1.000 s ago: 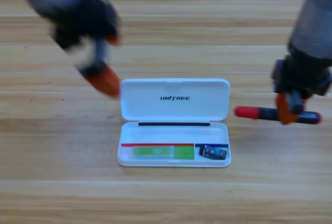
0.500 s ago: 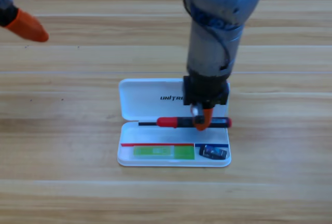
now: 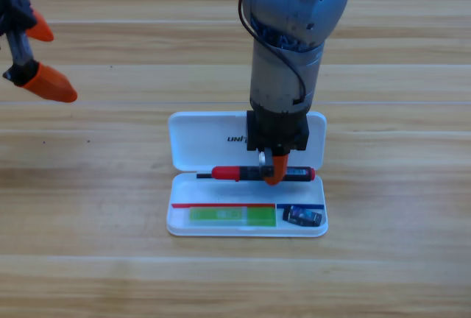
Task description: Clean up eraser and pencils
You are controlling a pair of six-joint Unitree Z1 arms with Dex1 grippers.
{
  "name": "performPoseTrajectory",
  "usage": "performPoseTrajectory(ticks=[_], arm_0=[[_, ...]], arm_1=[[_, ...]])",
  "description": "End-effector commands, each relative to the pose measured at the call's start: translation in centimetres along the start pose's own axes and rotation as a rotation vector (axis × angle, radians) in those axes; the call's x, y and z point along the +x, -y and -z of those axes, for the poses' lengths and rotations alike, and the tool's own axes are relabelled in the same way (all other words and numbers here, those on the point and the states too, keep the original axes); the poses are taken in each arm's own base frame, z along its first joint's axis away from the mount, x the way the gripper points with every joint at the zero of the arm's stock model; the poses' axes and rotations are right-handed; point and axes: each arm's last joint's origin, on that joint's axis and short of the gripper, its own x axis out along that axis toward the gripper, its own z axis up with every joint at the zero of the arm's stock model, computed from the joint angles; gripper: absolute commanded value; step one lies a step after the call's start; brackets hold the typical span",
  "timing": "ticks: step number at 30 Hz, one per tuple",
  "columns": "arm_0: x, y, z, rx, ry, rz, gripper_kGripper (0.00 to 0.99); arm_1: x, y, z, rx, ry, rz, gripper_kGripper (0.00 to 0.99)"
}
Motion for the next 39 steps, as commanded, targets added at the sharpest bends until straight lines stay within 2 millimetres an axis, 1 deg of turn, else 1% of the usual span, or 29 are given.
performPoseTrajectory(ticks=[1,4,5,7,8,10,11,15,16,17,18,20,22,25,27,28,30,32,35,38,39], arm_0=[[0.4,0.1,1.1,0.001,-0.008,0.009,0.99],[0.6,0.2,1.3,0.005,-0.015,0.015,0.99],[0.7,0.3,1.4,0.006,-0.016,0.016,0.99],[0.8,0.3,1.5,0.008,-0.018,0.017,0.99],[0.9,0.4,1.5,0.009,-0.019,0.018,0.99],[1.0,0.4,1.6,0.009,-0.022,0.019,0.99],[0.9,0.4,1.6,0.01,-0.021,0.018,0.99],[0.9,0.4,1.6,0.015,-0.022,0.019,0.99],[1.0,0.4,1.6,0.014,-0.024,0.021,0.99],[1.0,0.4,1.6,0.016,-0.024,0.021,0.99],[1.0,0.4,1.6,0.016,-0.024,0.021,0.99],[1.0,0.4,1.6,0.016,-0.021,0.018,0.99],[1.1,0.3,1.5,0.015,-0.019,0.016,0.99],[1.3,-0.2,1.0,0.011,-0.011,0.009,0.989],[1.4,-0.8,0.6,0.0,-0.003,-0.001,0.989],[1.5,-1.1,0.2,-0.002,0.003,-0.005,0.989],[2.0,-1.8,-0.4,-0.008,0.008,-0.006,0.988],[3.1,-2.7,-0.9,-0.02,0.016,0.014,0.983],[5.6,-3.8,-1.4,-0.045,0.029,0.058,0.956],[8.8,-4.6,-1.8,-0.055,0.031,0.106,0.893],[9.6,-4.8,-1.8,-0.059,0.036,0.116,0.888]], arm_1=[[3.8,-1.0,-1.5,-0.028,-0.072,-0.046,0.0],[4.0,-1.0,-1.6,-0.028,-0.077,-0.047,0.012],[4.0,-1.0,-1.6,-0.025,-0.077,-0.047,0.118],[4.0,-1.0,-1.5,-0.023,-0.082,-0.043,0.377],[4.0,-1.0,-1.5,-0.022,-0.085,-0.042,0.489],[4.0,-0.9,-1.5,-0.018,-0.094,-0.029,0.663],[4.0,-0.9,-1.4,-0.018,-0.098,-0.028,0.707],[3.4,-1.0,-1.3,-0.019,-0.101,-0.023,0.715],[2.9,-1.1,-1.1,-0.02,-0.099,-0.023,0.718],[2.4,-1.2,-1.0,-0.018,-0.097,-0.02,0.746],[1.5,-1.4,-0.8,-0.018,-0.09,-0.019,0.755],[-1.1,-2.1,-0.1,-0.017,-0.057,-0.03,0.755],[-4.3,-3.3,0.9,-0.012,0.012,-0.051,0.77],[-9.6,-6.2,2.7,-0.029,0.123,-0.07,0.778],[-12.9,-8.4,4.6,-0.042,0.194,-0.089,0.782],[-14.3,-9.5,5.7,-0.05,0.229,-0.107,0.808],[-16.4,-11.5,7.8,-0.057,0.297,-0.132,0.833],[-17.4,-12.9,9.5,-0.041,0.356,-0.118,0.897],[-17.6,-12.9,12.3,0.038,0.463,-0.064,0.962],[-17.3,-13.0,14.0,0.087,0.528,-0.022,0.988],[-17.2,-13.3,14.5,0.096,0.541,-0.013,0.988]])
